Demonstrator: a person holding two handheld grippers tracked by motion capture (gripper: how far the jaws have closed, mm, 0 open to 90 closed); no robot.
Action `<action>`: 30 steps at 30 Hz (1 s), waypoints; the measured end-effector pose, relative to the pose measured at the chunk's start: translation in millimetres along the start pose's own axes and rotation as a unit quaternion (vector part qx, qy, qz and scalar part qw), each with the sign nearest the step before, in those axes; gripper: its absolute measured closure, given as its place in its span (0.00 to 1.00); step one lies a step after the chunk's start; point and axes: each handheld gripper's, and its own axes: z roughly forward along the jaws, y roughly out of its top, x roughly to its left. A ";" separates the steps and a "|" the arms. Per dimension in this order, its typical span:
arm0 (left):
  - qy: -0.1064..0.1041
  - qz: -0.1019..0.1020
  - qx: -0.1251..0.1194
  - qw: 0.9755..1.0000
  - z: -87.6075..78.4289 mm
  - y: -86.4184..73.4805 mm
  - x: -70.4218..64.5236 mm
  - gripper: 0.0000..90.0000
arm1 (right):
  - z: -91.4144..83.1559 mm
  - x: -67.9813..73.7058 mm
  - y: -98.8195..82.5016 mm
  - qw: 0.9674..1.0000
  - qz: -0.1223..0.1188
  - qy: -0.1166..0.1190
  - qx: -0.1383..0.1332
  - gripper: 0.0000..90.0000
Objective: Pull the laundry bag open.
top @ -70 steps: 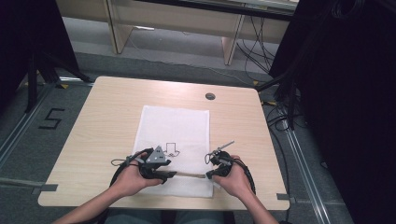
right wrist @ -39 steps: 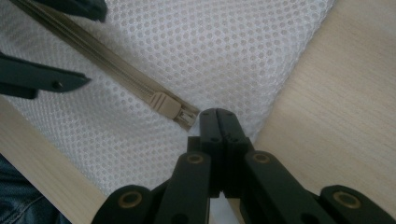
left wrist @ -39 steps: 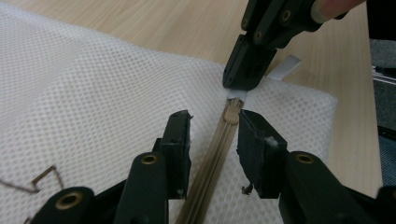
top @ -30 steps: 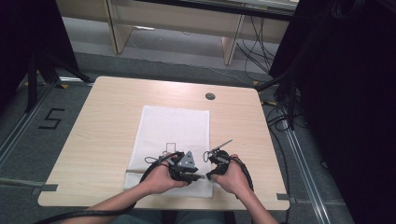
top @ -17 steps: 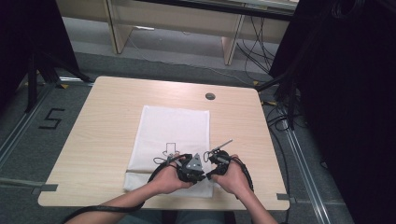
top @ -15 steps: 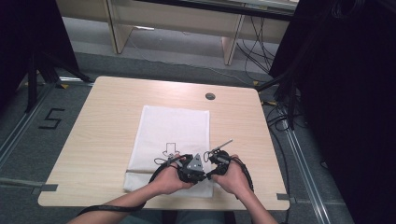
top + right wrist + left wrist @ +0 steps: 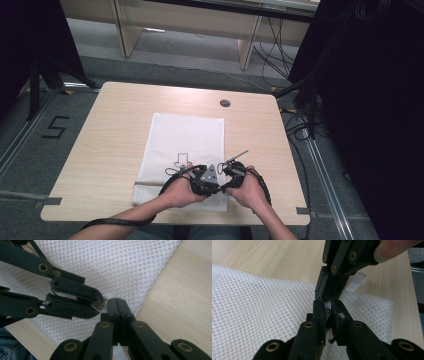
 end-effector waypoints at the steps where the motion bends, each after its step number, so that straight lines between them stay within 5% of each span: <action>1: 0.001 0.002 0.002 1.000 -0.4 0.1 0.5 0.91 | 0.3 0.3 0.0 1.000 0.000 -0.001 -0.001 1.00; 12: -0.002 -0.006 -0.006 1.000 -7.7 -5.0 2.3 0.91 | 1.0 0.6 1.6 1.000 -0.001 -0.009 0.006 1.00; 16: -0.004 -0.013 -0.010 1.000 -8.1 -5.8 2.7 0.91 | -0.6 3.1 1.5 1.000 0.023 -0.008 0.019 1.00; 17: -0.004 -0.010 -0.009 1.000 -8.2 -5.6 2.5 0.91 | 1.0 0.8 1.6 1.000 -0.002 -0.009 0.006 1.00; 30: -0.001 -0.009 -0.007 1.000 -13.6 -6.0 0.9 0.91 | 0.4 1.5 1.5 1.000 -0.001 -0.010 0.007 1.00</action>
